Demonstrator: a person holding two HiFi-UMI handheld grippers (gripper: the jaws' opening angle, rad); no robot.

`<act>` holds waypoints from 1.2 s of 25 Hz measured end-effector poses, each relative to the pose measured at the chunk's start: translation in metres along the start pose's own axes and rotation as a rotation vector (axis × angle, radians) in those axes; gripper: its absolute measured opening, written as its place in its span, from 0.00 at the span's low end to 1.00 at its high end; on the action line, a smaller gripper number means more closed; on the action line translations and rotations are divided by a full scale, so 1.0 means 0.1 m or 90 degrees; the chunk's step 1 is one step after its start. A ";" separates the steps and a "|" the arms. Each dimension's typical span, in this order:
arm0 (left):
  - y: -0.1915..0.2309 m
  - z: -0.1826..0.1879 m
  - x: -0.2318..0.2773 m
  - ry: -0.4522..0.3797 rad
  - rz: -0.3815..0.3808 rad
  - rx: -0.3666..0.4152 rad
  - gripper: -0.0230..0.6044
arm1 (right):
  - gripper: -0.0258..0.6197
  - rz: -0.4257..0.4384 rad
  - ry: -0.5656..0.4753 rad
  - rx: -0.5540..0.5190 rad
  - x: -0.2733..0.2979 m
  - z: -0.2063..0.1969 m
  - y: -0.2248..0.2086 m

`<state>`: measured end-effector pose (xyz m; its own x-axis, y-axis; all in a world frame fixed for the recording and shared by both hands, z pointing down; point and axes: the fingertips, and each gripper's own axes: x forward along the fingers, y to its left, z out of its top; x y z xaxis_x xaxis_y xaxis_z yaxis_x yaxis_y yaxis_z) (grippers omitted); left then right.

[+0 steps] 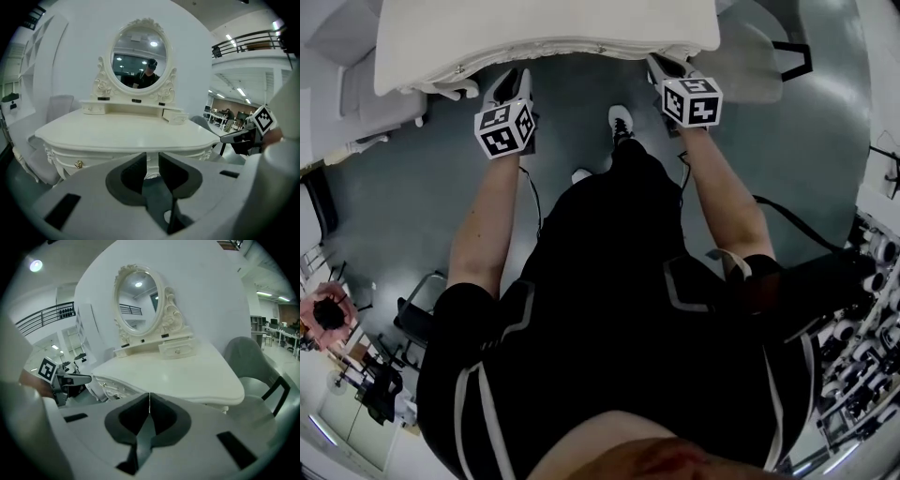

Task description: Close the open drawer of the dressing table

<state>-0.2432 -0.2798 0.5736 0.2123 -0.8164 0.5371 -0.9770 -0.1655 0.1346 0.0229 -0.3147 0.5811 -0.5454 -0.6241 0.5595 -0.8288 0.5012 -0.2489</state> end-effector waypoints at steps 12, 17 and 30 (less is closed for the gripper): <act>-0.31 0.86 -1.13 -0.162 -0.068 -0.013 0.06 | 0.05 0.011 -0.106 -0.033 -1.02 0.88 0.58; -0.36 1.06 -1.51 -0.180 -0.087 -0.012 0.04 | 0.05 0.024 -0.140 -0.075 -1.43 1.22 0.91; -0.50 1.52 -2.26 -0.223 -0.126 -0.041 0.04 | 0.05 0.023 -0.216 -0.144 -2.25 1.65 1.42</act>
<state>-0.2460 -0.1713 0.3185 0.3646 -0.9134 0.1810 -0.9125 -0.3118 0.2649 0.0075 -0.2023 0.2898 -0.6148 -0.7474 0.2517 -0.7809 0.6215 -0.0619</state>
